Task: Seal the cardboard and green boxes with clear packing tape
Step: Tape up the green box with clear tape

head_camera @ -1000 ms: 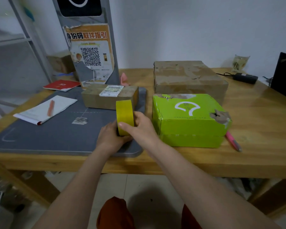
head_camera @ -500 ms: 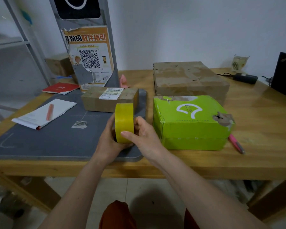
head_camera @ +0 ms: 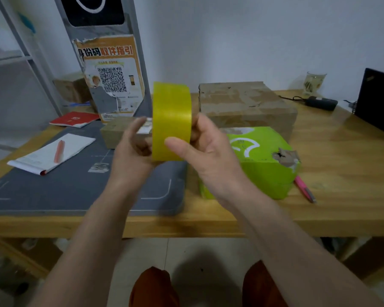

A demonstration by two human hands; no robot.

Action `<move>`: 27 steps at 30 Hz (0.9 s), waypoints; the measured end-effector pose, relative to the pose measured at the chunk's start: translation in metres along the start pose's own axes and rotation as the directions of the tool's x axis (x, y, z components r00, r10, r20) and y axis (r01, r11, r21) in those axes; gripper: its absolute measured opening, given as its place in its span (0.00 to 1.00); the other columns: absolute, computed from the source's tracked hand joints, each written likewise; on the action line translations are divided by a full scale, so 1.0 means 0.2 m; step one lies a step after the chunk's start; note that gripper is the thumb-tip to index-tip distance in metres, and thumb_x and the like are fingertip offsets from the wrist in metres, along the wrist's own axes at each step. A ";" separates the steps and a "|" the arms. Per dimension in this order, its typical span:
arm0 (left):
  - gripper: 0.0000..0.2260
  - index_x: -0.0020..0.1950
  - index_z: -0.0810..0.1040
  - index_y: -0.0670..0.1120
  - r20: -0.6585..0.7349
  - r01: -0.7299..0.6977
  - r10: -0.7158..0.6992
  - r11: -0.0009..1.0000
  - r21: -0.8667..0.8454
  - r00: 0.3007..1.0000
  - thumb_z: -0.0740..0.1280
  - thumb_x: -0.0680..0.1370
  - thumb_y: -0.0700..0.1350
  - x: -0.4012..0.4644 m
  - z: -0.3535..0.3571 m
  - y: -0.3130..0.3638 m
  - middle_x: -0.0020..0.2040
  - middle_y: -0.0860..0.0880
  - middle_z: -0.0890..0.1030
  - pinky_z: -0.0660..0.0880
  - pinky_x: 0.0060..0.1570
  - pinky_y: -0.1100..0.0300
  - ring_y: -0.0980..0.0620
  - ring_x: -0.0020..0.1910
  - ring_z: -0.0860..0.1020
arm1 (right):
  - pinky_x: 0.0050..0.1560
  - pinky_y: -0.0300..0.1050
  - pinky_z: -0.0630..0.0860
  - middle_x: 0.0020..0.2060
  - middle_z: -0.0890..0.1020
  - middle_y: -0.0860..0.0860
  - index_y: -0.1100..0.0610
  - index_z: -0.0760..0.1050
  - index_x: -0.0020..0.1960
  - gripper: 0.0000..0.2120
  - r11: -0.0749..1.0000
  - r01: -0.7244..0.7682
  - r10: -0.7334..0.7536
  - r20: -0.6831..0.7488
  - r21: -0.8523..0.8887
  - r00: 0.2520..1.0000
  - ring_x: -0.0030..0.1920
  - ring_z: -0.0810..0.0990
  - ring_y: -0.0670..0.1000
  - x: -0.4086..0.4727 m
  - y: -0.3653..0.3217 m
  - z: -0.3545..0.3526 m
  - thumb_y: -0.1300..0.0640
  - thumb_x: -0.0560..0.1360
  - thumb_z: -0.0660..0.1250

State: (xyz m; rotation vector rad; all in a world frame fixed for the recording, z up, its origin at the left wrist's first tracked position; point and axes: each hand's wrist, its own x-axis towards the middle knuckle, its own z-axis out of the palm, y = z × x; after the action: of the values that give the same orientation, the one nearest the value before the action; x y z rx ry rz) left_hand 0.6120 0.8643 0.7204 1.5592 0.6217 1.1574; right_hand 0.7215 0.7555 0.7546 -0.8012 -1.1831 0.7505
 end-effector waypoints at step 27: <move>0.02 0.44 0.82 0.42 0.557 0.630 -0.498 0.774 -0.059 0.664 0.73 0.73 0.37 -0.45 1.36 -0.01 0.36 0.48 0.83 0.76 0.39 0.64 0.57 0.33 0.78 | 0.36 0.46 0.80 0.34 0.84 0.55 0.62 0.76 0.54 0.14 0.997 -0.061 0.008 -0.749 -0.042 0.662 0.32 0.81 0.50 -0.52 -0.44 -0.99 0.51 0.79 0.63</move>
State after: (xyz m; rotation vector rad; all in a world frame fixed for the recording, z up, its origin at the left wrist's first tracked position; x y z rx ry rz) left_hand 0.8214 0.6713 0.6898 1.2356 0.5175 0.2881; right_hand 0.9002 0.5938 0.7424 -1.0536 -0.4292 0.3291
